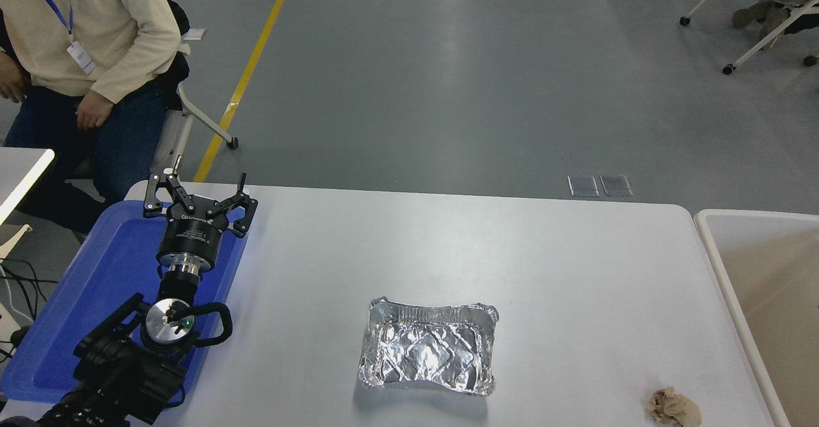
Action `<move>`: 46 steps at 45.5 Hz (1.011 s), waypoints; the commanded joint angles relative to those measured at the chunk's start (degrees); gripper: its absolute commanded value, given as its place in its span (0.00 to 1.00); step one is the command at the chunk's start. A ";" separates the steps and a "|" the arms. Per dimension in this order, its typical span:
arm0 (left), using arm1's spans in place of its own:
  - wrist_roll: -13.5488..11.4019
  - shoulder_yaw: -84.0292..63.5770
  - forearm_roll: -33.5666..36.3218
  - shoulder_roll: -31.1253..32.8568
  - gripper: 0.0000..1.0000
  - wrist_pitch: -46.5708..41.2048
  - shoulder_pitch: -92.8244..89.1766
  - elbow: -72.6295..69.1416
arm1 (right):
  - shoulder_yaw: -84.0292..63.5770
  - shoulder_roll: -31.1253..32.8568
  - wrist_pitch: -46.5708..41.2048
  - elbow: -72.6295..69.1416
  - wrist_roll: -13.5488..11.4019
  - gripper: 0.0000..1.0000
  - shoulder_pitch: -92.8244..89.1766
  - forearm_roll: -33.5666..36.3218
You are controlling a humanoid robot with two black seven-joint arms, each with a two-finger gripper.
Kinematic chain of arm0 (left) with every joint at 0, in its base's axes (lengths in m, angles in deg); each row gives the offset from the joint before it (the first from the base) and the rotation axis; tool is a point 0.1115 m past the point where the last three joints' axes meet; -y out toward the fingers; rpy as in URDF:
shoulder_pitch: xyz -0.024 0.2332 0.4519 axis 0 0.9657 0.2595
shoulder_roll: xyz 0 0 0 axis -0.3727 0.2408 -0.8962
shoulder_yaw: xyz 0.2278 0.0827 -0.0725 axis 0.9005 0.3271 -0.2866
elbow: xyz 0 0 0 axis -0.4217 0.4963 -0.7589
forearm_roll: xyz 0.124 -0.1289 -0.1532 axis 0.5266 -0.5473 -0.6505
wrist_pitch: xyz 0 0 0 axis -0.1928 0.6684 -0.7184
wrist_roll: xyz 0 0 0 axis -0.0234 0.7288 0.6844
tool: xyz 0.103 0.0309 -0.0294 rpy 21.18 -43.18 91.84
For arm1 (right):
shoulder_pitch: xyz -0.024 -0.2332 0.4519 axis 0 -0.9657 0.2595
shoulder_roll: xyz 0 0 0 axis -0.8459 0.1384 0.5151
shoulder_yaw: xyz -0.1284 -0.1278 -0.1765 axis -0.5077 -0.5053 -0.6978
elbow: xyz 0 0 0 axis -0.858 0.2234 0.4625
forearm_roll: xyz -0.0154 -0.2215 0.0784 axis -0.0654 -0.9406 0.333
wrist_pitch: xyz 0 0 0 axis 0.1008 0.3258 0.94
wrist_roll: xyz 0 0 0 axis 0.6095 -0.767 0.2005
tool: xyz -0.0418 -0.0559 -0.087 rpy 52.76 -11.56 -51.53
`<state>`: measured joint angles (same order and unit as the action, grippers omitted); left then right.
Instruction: Pick up paper cup place in dustbin
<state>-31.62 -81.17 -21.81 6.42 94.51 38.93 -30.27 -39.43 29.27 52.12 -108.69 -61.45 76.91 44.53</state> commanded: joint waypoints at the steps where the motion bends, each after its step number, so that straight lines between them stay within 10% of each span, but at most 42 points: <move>1: 0.08 0.01 0.00 0.00 1.00 0.00 0.01 0.00 | -16.68 5.68 -0.24 -18.27 0.16 1.00 15.51 -0.96; 16: 0.17 0.01 0.00 0.00 1.00 0.00 0.01 0.00 | -31.91 5.76 -4.27 -31.37 0.15 1.00 31.17 -0.96; 30: 0.17 0.01 0.00 0.00 1.00 -0.09 0.01 0.00 | -37.52 4.27 -35.82 -31.82 0.07 1.00 46.36 -0.96; 46: 0.08 0.01 -0.01 -0.09 1.00 -0.09 0.09 0.00 | -53.17 -1.97 -48.67 -32.26 -0.02 1.00 62.19 -0.96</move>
<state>-31.44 -81.16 -21.81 6.36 94.50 38.98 -30.27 -83.46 30.98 14.45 -140.36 -61.38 128.38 43.76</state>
